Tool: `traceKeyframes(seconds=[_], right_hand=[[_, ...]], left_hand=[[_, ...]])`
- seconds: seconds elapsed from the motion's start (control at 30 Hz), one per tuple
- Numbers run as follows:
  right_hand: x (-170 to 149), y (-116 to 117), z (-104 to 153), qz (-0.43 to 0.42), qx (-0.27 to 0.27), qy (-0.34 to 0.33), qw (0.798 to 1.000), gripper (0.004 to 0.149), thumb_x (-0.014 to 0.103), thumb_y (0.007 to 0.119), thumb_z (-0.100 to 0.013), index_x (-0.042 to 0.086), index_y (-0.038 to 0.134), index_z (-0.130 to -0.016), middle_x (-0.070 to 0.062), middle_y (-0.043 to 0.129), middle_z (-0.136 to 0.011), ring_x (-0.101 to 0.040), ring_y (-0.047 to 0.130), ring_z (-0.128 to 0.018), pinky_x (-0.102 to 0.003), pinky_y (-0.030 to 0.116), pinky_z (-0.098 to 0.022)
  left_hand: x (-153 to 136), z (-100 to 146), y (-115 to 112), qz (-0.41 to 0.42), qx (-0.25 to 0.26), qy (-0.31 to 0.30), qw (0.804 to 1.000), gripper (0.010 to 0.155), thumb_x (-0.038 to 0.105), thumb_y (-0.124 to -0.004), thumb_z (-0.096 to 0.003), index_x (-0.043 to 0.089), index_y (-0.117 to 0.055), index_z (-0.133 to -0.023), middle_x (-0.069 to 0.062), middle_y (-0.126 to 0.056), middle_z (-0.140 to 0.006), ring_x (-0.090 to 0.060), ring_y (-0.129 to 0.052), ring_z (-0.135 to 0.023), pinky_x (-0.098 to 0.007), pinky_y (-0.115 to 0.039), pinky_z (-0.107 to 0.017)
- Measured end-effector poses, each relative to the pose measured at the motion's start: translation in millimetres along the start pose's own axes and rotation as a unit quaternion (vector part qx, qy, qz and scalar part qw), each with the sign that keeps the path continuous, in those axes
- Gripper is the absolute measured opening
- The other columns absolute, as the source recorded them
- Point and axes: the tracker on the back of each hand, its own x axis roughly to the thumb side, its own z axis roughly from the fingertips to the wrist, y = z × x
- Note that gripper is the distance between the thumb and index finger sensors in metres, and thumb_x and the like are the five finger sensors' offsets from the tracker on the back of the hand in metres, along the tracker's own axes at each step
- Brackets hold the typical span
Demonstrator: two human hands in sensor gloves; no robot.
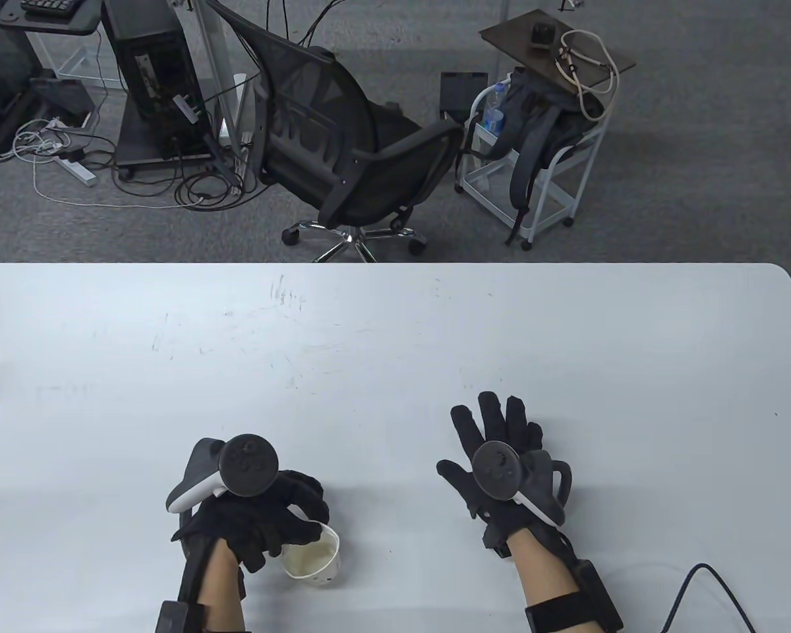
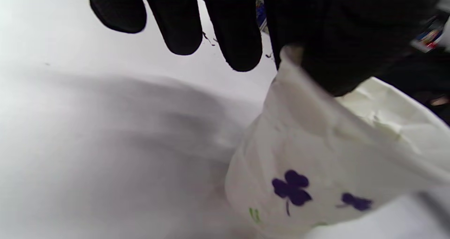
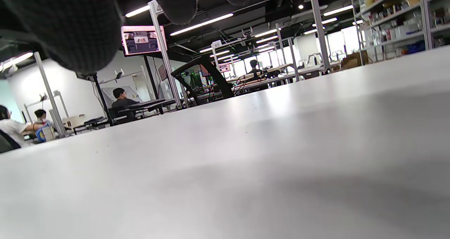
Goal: Squeeze empty paper cup to crush flat
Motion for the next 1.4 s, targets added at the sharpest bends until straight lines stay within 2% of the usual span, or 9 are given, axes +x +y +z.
traceKeyframes(seconds=[0.27, 0.5, 0.63, 0.77, 1.03, 1.1, 1.17, 1.27, 1.4], right_hand=[[-8, 10, -1, -0.184, 0.030, 0.041, 0.982, 0.077, 0.064, 0.075, -0.043, 0.030, 0.049, -0.108, -0.013, 0.046, -0.116, -0.053, 0.043, -0.101, -0.069, 0.047, -0.066], [-3, 24, 0, -0.404, 0.096, 0.066, 0.907, 0.077, 0.064, 0.073, -0.044, 0.026, 0.054, -0.107, -0.016, 0.056, -0.112, -0.053, 0.063, -0.093, -0.062, 0.062, -0.062], [3, 35, 1, -0.471, 0.137, 0.071, 0.869, 0.077, 0.067, 0.071, -0.045, 0.024, 0.055, -0.107, -0.017, 0.063, -0.109, -0.051, 0.075, -0.086, -0.058, 0.070, -0.057], [12, 48, 3, -0.551, 0.196, 0.056, 0.809, 0.080, 0.070, 0.067, -0.045, 0.022, 0.055, -0.108, -0.018, 0.070, -0.104, -0.044, 0.089, -0.074, -0.052, 0.079, -0.049], [33, 49, 6, -0.611, 0.209, 0.012, 0.764, 0.073, 0.064, 0.070, -0.048, 0.021, 0.057, -0.106, -0.011, 0.078, -0.098, -0.028, 0.097, -0.061, -0.042, 0.083, -0.042], [35, 45, 7, -0.604, 0.173, 0.021, 0.778, 0.071, 0.062, 0.071, -0.049, 0.021, 0.058, -0.105, -0.010, 0.078, -0.097, -0.027, 0.097, -0.060, -0.041, 0.083, -0.042], [35, 39, 10, -0.584, 0.121, 0.043, 0.802, 0.072, 0.062, 0.073, -0.048, 0.022, 0.056, -0.105, -0.009, 0.076, -0.097, -0.027, 0.095, -0.060, -0.042, 0.082, -0.042], [34, 30, 13, -0.523, 0.047, 0.047, 0.850, 0.074, 0.063, 0.075, -0.046, 0.023, 0.055, -0.105, -0.008, 0.075, -0.096, -0.027, 0.094, -0.062, -0.042, 0.082, -0.044], [39, 27, 16, -0.472, 0.015, 0.043, 0.881, 0.075, 0.063, 0.075, -0.045, 0.023, 0.053, -0.105, -0.007, 0.074, -0.097, -0.026, 0.093, -0.064, -0.041, 0.082, -0.045]], left_hand=[[-6, -16, -12, 0.089, 0.079, -0.053, 0.992, 0.036, 0.049, -0.098, -0.0511, 0.044, -0.090, -0.086, 0.012, -0.080, -0.108, -0.027, -0.069, -0.111, -0.067, -0.055, -0.078], [6, -30, -18, 0.175, 0.137, -0.103, 0.969, 0.036, 0.048, -0.097, -0.0530, 0.046, -0.086, -0.088, 0.017, -0.078, -0.109, -0.024, -0.066, -0.113, -0.067, -0.052, -0.080], [16, -31, -20, 0.222, 0.151, -0.136, 0.954, 0.036, 0.048, -0.096, -0.0539, 0.048, -0.085, -0.088, 0.017, -0.075, -0.110, -0.022, -0.063, -0.115, -0.067, -0.051, -0.081], [22, -29, -19, 0.231, 0.168, -0.151, 0.946, 0.036, 0.048, -0.095, -0.0548, 0.051, -0.083, -0.088, 0.019, -0.071, -0.113, -0.019, -0.058, -0.117, -0.066, -0.049, -0.082], [27, -31, -24, 0.251, 0.170, -0.150, 0.941, 0.036, 0.049, -0.089, -0.0599, 0.053, -0.076, -0.093, 0.019, -0.059, -0.119, -0.019, -0.048, -0.120, -0.065, -0.046, -0.084], [27, -36, -30, 0.286, 0.152, -0.154, 0.934, 0.043, 0.056, -0.073, -0.0646, 0.051, -0.063, -0.106, 0.014, -0.045, -0.125, -0.022, -0.041, -0.121, -0.065, -0.046, -0.084], [27, -40, -37, 0.345, 0.128, -0.168, 0.914, 0.062, 0.071, -0.057, -0.0649, 0.047, -0.037, -0.119, 0.006, -0.027, -0.129, -0.029, -0.033, -0.122, -0.065, -0.047, -0.083], [31, -43, -48, 0.431, 0.119, -0.154, 0.881, 0.077, 0.078, -0.053, -0.0638, 0.042, -0.017, -0.122, -0.003, -0.008, -0.128, -0.038, -0.018, -0.119, -0.066, -0.044, -0.082], [37, -41, -54, 0.428, 0.135, -0.105, 0.887, 0.081, 0.081, -0.047, -0.0648, 0.039, -0.005, -0.121, -0.010, 0.001, -0.124, -0.041, -0.014, -0.115, -0.064, -0.046, -0.081]])
